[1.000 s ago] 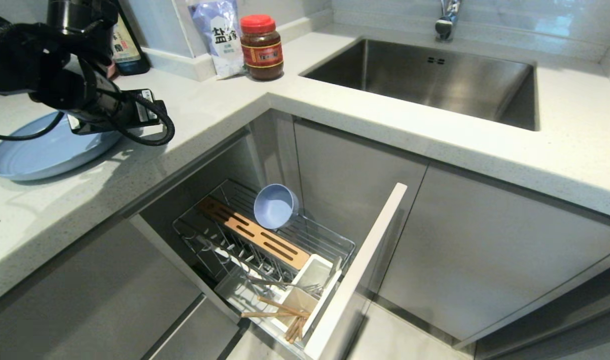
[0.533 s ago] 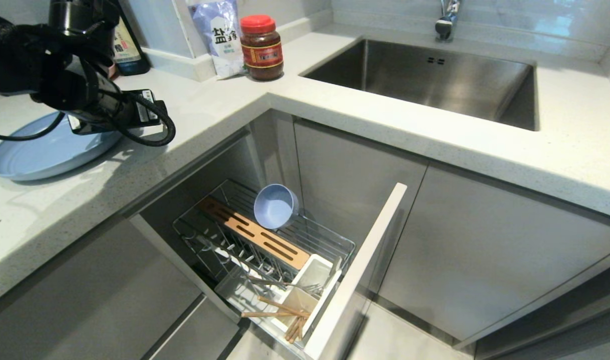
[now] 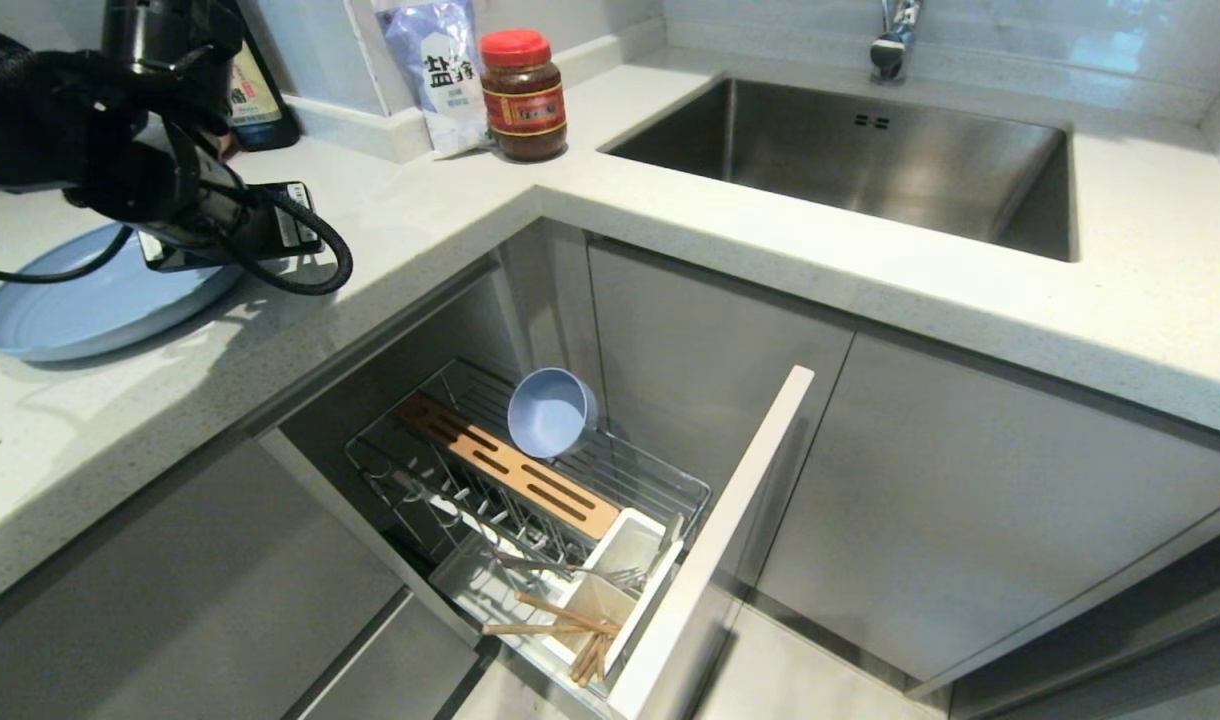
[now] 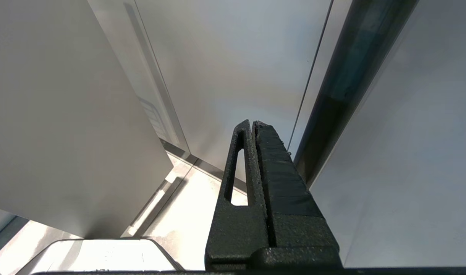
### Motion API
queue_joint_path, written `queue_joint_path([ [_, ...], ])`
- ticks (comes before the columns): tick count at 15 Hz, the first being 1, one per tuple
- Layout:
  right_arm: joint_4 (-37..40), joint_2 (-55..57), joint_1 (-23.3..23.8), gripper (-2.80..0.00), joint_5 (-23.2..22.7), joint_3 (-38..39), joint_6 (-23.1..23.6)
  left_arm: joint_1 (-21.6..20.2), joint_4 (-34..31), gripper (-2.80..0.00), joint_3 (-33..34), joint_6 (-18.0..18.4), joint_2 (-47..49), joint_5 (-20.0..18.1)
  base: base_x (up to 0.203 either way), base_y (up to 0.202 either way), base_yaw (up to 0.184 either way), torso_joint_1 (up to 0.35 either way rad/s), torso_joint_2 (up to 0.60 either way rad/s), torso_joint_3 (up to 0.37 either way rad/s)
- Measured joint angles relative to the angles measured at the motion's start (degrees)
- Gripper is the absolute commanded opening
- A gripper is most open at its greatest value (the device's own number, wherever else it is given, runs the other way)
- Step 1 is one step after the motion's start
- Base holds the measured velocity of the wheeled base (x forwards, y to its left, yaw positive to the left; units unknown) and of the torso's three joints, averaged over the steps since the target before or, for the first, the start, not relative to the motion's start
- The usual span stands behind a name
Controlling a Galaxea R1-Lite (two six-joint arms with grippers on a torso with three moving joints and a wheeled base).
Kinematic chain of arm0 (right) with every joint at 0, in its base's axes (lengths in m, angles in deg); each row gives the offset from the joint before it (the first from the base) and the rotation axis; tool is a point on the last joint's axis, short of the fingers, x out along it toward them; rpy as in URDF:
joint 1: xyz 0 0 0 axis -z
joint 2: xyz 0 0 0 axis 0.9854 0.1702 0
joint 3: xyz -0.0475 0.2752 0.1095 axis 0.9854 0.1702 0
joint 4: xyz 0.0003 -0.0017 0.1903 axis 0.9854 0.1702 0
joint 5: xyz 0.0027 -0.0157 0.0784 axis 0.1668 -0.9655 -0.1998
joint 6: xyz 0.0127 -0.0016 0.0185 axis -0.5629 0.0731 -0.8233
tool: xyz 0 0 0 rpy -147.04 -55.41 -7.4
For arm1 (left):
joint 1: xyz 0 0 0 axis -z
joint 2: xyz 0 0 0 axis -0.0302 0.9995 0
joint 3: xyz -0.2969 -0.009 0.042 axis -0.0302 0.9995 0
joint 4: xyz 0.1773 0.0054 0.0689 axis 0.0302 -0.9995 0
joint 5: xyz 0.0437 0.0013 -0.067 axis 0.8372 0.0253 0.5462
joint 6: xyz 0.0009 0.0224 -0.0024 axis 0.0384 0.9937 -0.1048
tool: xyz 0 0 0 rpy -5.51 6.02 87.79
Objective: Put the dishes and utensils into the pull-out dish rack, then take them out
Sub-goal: Pick up the plate and place it in the cupboard
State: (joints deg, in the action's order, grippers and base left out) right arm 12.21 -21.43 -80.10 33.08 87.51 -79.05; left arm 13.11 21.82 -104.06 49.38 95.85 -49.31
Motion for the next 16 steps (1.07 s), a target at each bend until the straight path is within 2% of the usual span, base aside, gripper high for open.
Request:
queue_joint_path([
  [8, 0.00, 0.00, 0.00, -2.80, 0.02, 0.00, 0.00, 0.28, 0.54, -2.80, 0.09, -0.39, -1.60, 0.15, 0.000, 0.000, 0.000, 0.000, 0.00, 0.000],
  [13, 0.00, 0.00, 0.00, -2.80, 0.00, 0.00, 0.00, 1.11, -7.31, -2.80, 0.05, -1.19, -7.95, 0.27, 0.000, 0.000, 0.000, 0.000, 0.00, 0.000],
  [16, 0.00, 0.00, 0.00, -2.80, 0.00, 0.00, 0.00, 1.50, -11.42, -2.80, 0.05, -5.35, -12.33, 0.27, 0.000, 0.000, 0.000, 0.000, 0.00, 0.000],
])
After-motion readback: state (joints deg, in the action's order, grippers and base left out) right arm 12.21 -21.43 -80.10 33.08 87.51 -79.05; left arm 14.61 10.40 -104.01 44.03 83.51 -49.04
